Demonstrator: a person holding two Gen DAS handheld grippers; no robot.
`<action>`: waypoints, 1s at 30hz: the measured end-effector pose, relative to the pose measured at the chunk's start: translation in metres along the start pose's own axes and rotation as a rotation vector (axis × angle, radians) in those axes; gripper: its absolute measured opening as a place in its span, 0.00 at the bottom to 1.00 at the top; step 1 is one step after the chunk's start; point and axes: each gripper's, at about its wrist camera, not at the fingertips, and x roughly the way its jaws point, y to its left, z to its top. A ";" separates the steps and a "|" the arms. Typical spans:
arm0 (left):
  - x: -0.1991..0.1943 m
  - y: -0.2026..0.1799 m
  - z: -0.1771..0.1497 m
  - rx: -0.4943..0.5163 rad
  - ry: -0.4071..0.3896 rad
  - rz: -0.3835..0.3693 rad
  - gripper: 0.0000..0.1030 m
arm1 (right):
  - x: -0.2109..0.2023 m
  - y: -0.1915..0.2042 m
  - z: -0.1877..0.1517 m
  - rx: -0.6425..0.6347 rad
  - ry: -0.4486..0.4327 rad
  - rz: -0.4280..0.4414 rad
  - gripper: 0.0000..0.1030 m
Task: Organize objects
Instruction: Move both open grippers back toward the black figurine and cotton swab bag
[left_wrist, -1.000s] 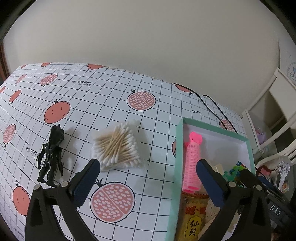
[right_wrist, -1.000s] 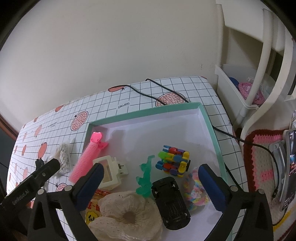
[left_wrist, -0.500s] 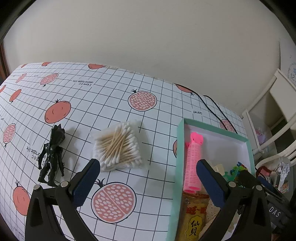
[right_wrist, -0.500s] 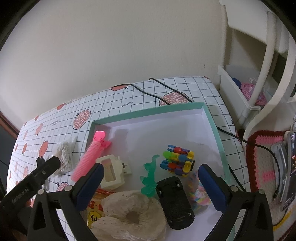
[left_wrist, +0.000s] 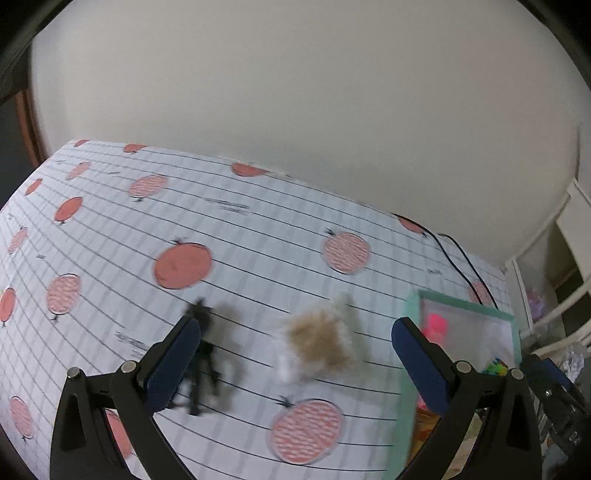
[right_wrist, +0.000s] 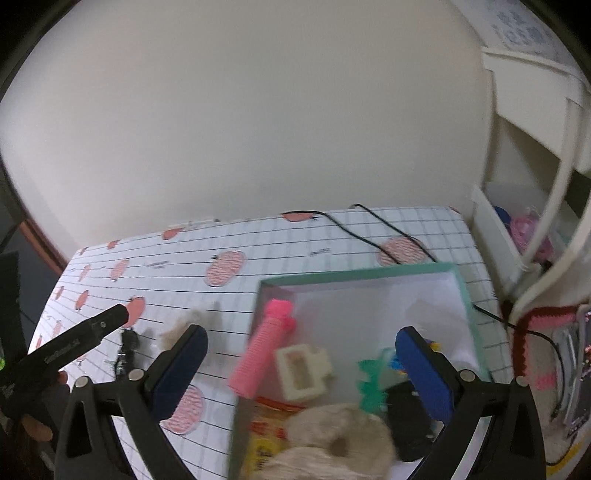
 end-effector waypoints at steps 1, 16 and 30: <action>-0.001 0.006 0.002 -0.004 -0.001 0.007 1.00 | 0.001 0.008 0.001 -0.011 -0.003 0.006 1.00; 0.017 0.081 0.004 -0.099 0.114 0.051 1.00 | 0.040 0.094 -0.015 -0.114 0.046 0.060 1.00; 0.045 0.099 -0.005 -0.084 0.157 -0.004 1.00 | 0.091 0.131 -0.045 -0.213 0.113 -0.008 1.00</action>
